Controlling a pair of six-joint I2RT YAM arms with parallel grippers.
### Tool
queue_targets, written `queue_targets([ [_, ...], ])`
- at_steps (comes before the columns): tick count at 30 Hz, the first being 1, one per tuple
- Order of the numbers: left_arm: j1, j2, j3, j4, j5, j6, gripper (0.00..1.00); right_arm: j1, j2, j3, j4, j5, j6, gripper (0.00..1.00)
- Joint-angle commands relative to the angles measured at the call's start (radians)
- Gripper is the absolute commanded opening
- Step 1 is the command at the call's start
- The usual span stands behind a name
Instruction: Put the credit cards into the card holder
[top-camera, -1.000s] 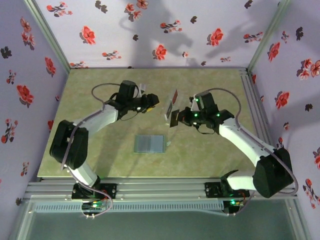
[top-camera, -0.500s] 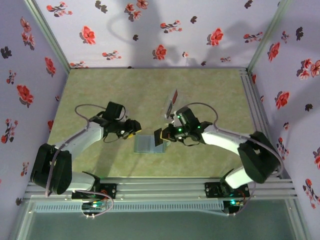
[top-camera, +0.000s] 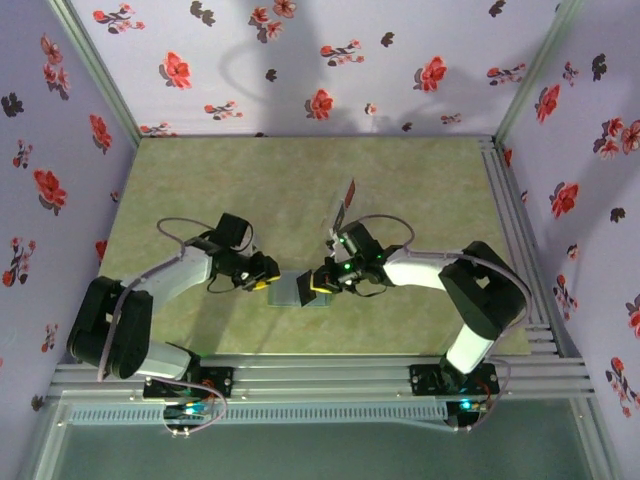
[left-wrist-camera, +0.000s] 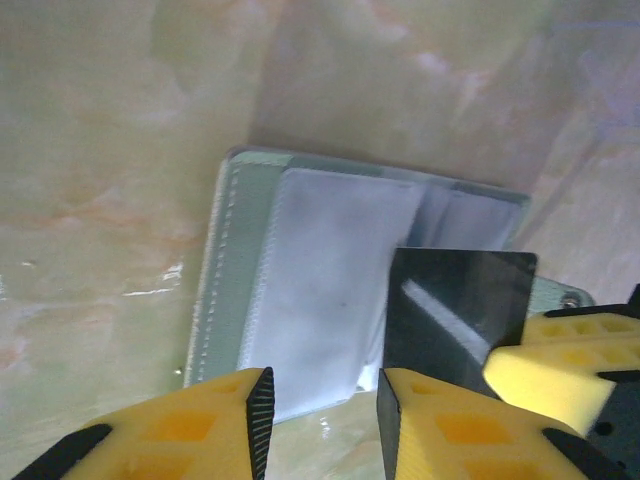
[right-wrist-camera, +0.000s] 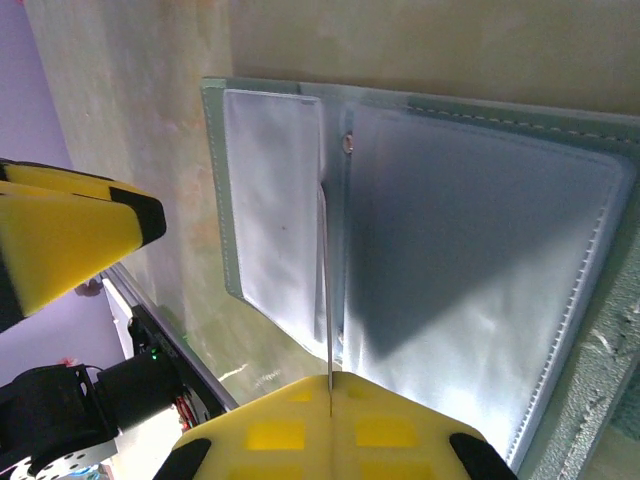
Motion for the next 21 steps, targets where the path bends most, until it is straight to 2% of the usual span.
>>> queue_targets([
  [1,0.015,0.022,-0.022,-0.002,0.021,0.025,0.36,0.004,0.004,-0.001,0.016,-0.021,0.006,0.00],
  [17,0.015,0.116,-0.082,0.064,0.031,0.046,0.28,0.005,0.008,-0.107,0.184,0.018,0.103,0.00],
  [21,0.015,0.137,-0.086,0.076,0.046,0.052,0.20,0.005,0.053,-0.122,0.277,-0.002,0.156,0.00],
])
